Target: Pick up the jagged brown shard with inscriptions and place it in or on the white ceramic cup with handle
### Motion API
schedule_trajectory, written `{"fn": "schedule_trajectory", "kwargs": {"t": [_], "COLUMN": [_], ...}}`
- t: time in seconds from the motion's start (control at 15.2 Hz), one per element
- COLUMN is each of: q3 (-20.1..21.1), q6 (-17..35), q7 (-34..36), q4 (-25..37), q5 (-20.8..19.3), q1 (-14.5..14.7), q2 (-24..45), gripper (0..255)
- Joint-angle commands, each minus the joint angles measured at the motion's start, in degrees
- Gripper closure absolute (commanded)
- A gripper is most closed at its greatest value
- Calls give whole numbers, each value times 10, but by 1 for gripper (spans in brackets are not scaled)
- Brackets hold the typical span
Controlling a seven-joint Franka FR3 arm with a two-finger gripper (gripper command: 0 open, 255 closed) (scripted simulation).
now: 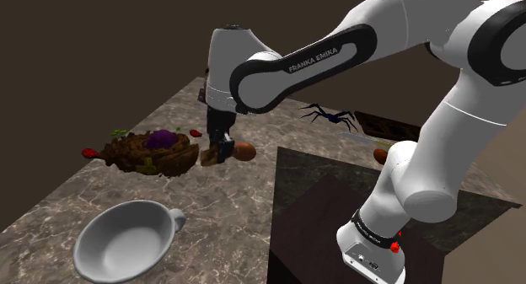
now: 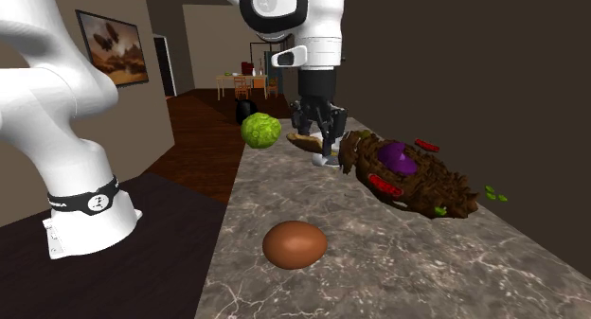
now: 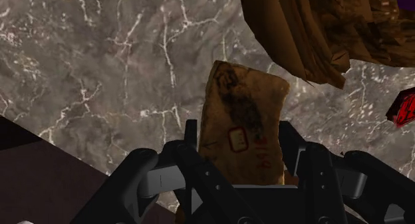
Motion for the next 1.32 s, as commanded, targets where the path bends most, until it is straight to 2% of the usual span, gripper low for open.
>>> {"fn": "schedule_trajectory", "kwargs": {"t": [0.0,0.07,0.59,1.25], "q3": [0,0,49,83], "q6": [-15,-19,-40,-97], "q7": [-2,-2,113,243], "q4": [9,11,107,293], "q5": [1,2,-21,-71], "q1": [0,0,54,138], "q2": [-7,-9,69,207], "gripper": [255,255,255,255]}}
